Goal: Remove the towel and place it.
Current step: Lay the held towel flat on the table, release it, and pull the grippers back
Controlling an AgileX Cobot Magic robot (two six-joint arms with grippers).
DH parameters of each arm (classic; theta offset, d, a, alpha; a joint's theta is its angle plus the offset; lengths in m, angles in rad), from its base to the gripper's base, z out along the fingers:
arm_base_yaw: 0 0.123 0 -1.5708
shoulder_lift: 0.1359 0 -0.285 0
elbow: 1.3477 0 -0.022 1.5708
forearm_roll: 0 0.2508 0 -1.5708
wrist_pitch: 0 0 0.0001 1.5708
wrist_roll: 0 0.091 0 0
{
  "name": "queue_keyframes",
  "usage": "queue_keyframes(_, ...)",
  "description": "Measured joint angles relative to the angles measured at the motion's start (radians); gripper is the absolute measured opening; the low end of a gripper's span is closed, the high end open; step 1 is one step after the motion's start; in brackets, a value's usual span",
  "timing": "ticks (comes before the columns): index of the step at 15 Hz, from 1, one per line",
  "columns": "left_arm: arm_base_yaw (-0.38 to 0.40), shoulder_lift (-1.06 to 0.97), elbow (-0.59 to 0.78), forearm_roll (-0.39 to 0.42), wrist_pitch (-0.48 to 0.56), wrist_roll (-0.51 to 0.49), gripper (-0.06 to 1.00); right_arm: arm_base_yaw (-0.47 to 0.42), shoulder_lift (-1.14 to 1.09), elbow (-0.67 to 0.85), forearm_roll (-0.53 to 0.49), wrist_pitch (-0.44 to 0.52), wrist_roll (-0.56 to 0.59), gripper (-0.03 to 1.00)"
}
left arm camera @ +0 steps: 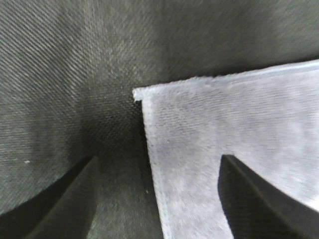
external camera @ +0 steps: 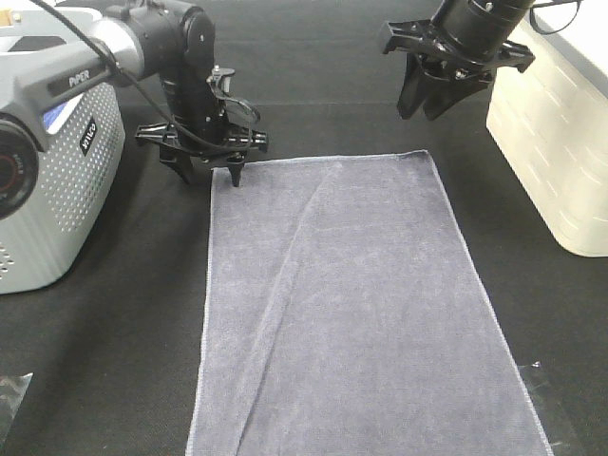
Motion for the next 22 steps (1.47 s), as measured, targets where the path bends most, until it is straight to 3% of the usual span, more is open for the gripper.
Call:
queue_keyframes(3,0.0,0.006,0.0,0.02,-0.046,0.0,0.52,0.0,0.0,0.0,-0.001,0.001,0.0,0.35)
queue_keyframes(6,0.0,0.007,0.0,0.025,-0.073,0.0,0.49,0.0,0.0,0.0,-0.001,0.009,0.0,0.35)
queue_keyframes(8,0.0,0.01,0.0,0.026,-0.074,0.0,0.38,0.0,0.0,0.0,-0.001,0.009,0.0,0.35)
queue_keyframes(9,0.0,0.01,0.0,0.026,-0.074,0.0,0.38,0.0,0.0,0.0,-0.001,0.009,0.0,0.35)
queue_keyframes(11,0.0,0.015,0.0,0.026,-0.074,0.0,0.24,0.0,0.0,0.0,-0.001,0.011,0.0,0.35)
queue_keyframes(13,0.0,0.019,0.0,0.029,-0.074,0.006,0.02,0.0,0.0,0.0,-0.001,0.015,0.0,0.35)
queue_keyframes(20,0.0,0.022,-0.079,0.054,-0.021,0.018,0.0,0.0,0.0,0.0,-0.002,0.015,0.0,0.35)
queue_keyframes(22,0.0,0.022,-0.121,0.054,-0.002,0.018,0.04,0.0,0.0,0.0,-0.002,0.015,0.0,0.35)
